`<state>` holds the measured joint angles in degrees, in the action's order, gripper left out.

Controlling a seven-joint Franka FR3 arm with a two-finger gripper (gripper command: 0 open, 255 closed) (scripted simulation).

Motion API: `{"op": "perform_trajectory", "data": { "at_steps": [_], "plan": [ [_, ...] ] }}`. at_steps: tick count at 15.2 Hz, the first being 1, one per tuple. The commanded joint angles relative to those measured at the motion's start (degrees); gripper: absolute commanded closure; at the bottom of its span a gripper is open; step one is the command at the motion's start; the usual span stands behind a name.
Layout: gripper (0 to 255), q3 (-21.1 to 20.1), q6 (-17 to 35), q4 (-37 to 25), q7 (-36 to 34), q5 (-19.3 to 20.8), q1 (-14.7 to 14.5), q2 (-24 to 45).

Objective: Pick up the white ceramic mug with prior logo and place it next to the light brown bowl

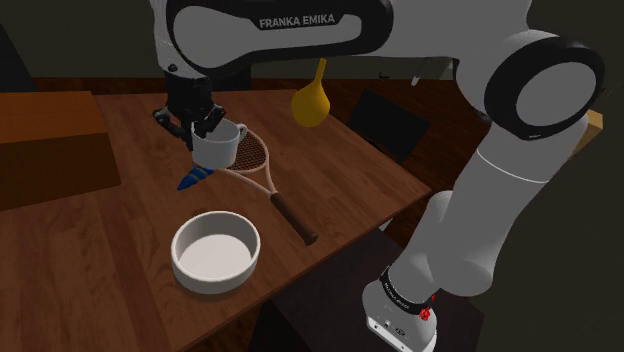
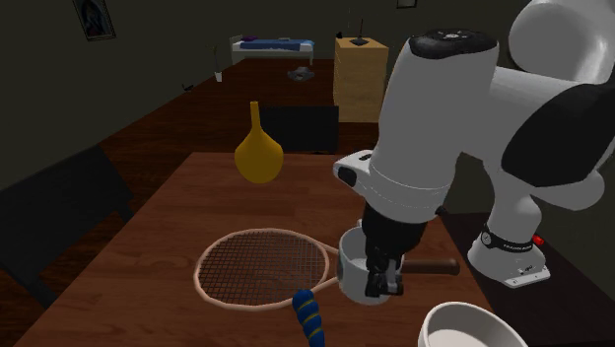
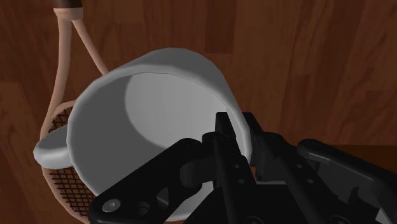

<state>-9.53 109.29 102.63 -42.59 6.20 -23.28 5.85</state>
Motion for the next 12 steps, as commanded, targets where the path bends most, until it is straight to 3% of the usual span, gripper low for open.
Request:
{"op": "perform_trajectory", "data": {
  "at_steps": [1, 9, 12],
  "plan": [
    [255, -1.15, -0.84, -1.54, -2.74, 0.33, -1.49, 0.98],
    [255, -5.13, -4.62, -11.59, -13.25, 2.68, -8.13, 8.53],
    [255, -5.04, -2.42, -9.58, -13.49, 2.82, -8.1, 8.75]
  ]
}}
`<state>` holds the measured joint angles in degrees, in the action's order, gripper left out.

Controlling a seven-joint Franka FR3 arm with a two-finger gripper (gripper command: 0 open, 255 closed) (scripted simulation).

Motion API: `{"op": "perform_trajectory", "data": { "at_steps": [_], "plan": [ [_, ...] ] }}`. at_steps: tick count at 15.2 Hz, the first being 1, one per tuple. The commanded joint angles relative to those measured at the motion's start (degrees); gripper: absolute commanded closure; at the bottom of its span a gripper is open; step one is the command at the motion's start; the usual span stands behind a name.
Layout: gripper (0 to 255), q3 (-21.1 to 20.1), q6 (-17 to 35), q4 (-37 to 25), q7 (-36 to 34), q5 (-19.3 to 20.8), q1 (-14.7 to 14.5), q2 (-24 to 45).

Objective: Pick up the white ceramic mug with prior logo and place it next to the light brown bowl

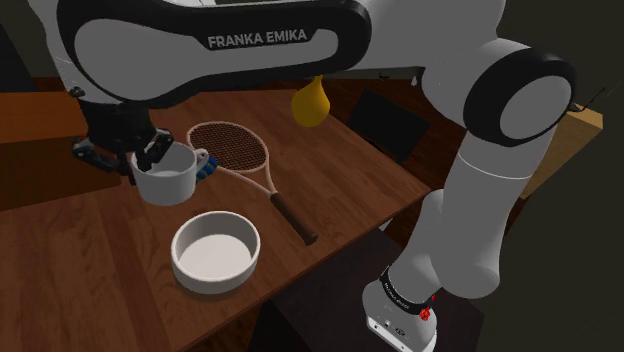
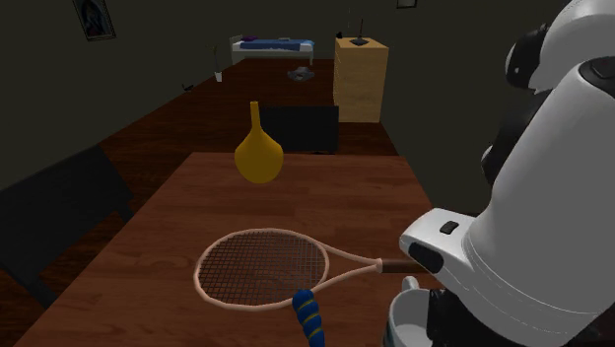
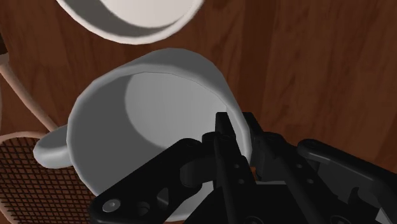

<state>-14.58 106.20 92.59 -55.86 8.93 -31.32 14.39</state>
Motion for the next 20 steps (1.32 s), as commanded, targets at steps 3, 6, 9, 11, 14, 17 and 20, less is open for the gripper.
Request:
{"op": "perform_trajectory", "data": {
  "at_steps": [3, 6, 9, 11, 14, 17, 20],
  "plan": [
    [255, 0.06, 2.84, 2.3, -0.49, 0.27, -0.02, 0.56],
    [255, 0.13, 4.96, 4.01, -0.78, 0.5, 0.0, 1.0],
    [255, 0.21, 7.05, 5.58, -1.09, 0.76, 0.0, 1.56],
    [255, 0.27, 8.43, 6.55, -1.3, 0.96, -0.01, 1.98],
    [255, 0.38, 10.46, 7.91, -1.65, 1.29, -0.03, 2.71],
    [255, 0.5, 12.45, 9.13, -2.01, 1.66, -0.07, 3.52],
    [255, 0.64, 14.41, 10.23, -2.4, 2.07, -0.14, 4.44]
  ]
}}
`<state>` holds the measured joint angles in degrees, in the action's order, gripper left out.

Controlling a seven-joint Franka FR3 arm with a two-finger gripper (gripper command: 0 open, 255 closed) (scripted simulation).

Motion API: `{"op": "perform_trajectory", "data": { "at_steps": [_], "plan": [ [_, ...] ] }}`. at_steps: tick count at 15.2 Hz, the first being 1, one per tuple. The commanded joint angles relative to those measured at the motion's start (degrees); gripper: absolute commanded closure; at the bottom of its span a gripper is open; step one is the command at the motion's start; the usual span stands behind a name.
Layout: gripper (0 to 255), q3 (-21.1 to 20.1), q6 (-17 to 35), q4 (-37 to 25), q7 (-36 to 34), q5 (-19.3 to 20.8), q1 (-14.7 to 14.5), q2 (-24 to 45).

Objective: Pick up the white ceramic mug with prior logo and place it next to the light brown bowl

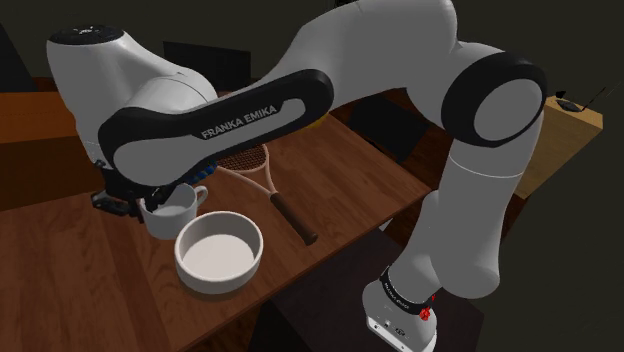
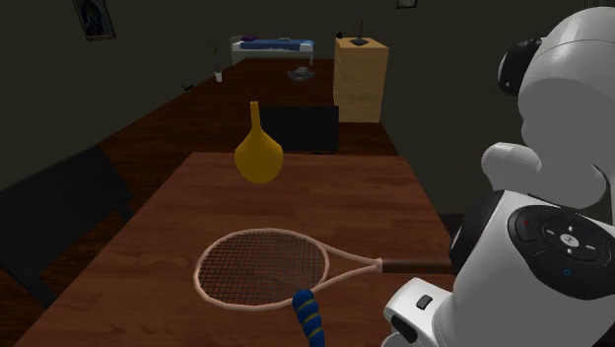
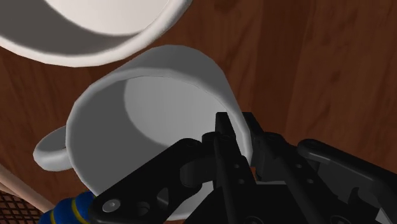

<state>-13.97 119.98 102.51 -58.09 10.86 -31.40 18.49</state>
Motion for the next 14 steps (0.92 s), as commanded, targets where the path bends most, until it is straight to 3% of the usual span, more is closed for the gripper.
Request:
{"op": "perform_trajectory", "data": {
  "at_steps": [1, 11, 12, 14],
  "plan": [
    [255, 0.08, 1.29, 0.65, -0.31, 0.29, -0.08, 0.66],
    [255, 0.25, 3.2, 1.59, -0.72, 0.74, -0.17, 1.68],
    [0, 0.25, 3.21, 1.61, -0.72, 0.74, -0.16, 1.68],
    [0, 0.26, 3.19, 1.57, -0.7, 0.74, -0.15, 1.69]
  ]
}}
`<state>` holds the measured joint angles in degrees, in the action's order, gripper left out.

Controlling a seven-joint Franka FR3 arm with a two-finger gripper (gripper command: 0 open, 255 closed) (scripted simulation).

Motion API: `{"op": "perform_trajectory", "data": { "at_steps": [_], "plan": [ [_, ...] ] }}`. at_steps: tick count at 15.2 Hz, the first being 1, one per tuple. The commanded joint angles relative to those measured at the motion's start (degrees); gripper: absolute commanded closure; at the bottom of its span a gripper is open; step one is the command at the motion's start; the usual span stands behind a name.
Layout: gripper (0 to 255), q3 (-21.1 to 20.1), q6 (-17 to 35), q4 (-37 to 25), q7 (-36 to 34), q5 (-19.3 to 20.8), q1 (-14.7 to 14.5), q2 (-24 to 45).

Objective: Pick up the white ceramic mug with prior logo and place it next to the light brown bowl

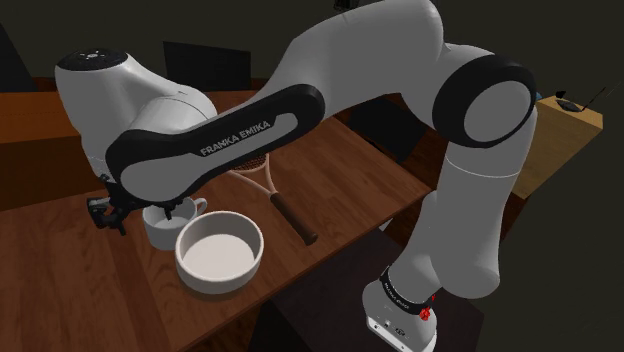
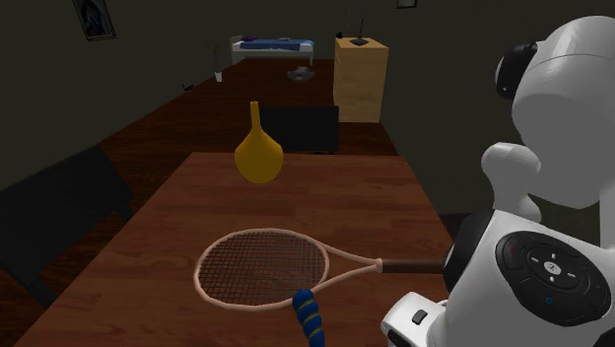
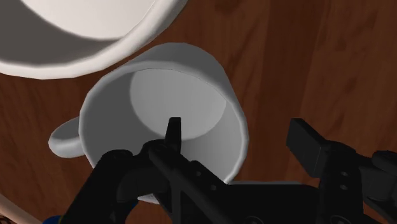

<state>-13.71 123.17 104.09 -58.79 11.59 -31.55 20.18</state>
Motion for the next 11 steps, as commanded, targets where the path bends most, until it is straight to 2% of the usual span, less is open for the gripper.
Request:
{"op": "perform_trajectory", "data": {
  "at_steps": [1, 3, 7, 11],
  "plan": [
    [0, 0.0, 0.0, 0.0, 0.0, 0.0, 0.0, 0.0],
    [0, -0.01, 0.0, 0.02, -0.02, 0.0, -0.01, 0.0],
    [0, -0.6, -6.19, -3.37, 0.79, -1.26, -0.07, -2.93],
    [0, -0.6, -6.19, -3.36, 0.8, -1.26, -0.08, -2.93]
  ]
}}
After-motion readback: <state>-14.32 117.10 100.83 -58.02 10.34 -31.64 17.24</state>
